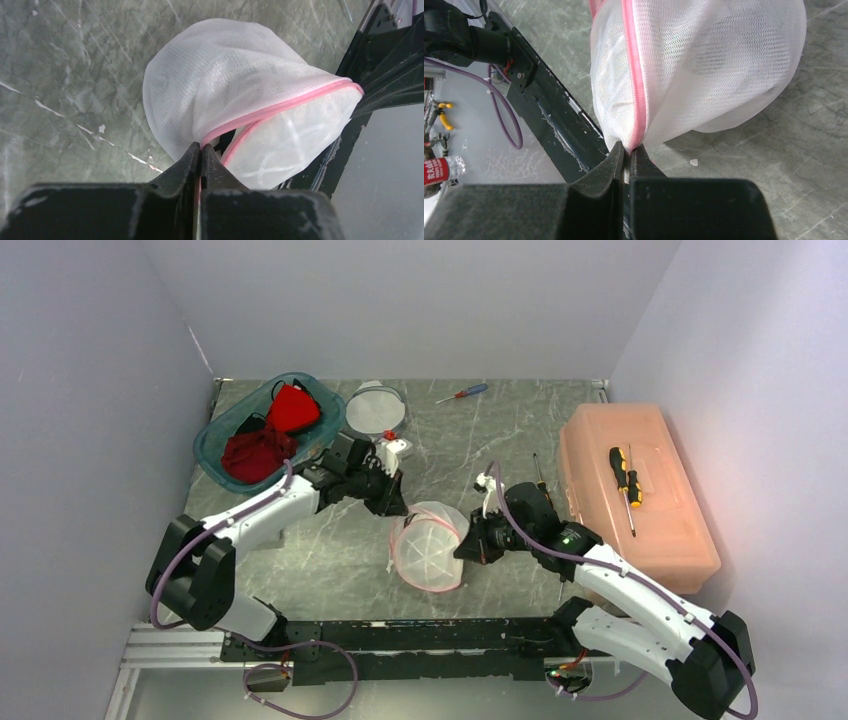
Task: Unzip the laundry bag and remove the bra
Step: Open the laundry bag at the center of the board.
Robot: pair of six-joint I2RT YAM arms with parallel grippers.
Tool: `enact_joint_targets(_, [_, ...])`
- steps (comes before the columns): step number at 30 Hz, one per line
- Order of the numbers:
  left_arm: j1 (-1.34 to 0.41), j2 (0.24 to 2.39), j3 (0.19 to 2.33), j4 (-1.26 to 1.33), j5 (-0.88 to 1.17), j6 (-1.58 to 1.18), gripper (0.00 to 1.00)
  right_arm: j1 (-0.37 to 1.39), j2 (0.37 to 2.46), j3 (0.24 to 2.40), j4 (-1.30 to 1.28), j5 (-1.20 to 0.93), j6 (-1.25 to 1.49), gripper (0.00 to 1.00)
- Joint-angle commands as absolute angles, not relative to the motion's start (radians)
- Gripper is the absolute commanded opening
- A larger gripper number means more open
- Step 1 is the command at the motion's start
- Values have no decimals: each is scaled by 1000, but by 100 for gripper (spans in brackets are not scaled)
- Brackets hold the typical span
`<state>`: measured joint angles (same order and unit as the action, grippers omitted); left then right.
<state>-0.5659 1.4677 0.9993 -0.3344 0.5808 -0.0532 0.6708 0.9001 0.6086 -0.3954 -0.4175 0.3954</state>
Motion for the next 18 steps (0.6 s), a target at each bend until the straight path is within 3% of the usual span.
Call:
enact_joint_targets(1, [-576,1364,969,-243,577,-125,3,668,881,662,-353,-378,408,0])
enact_joint_targets(8, [-633,1041,820,-130,397,-426,3,654,893,771,-297,-275,447,0])
enact_joint_targets(18, [-678,801,663,-7,100,-1014,3,608,1179,1249,-560,-338,343,0])
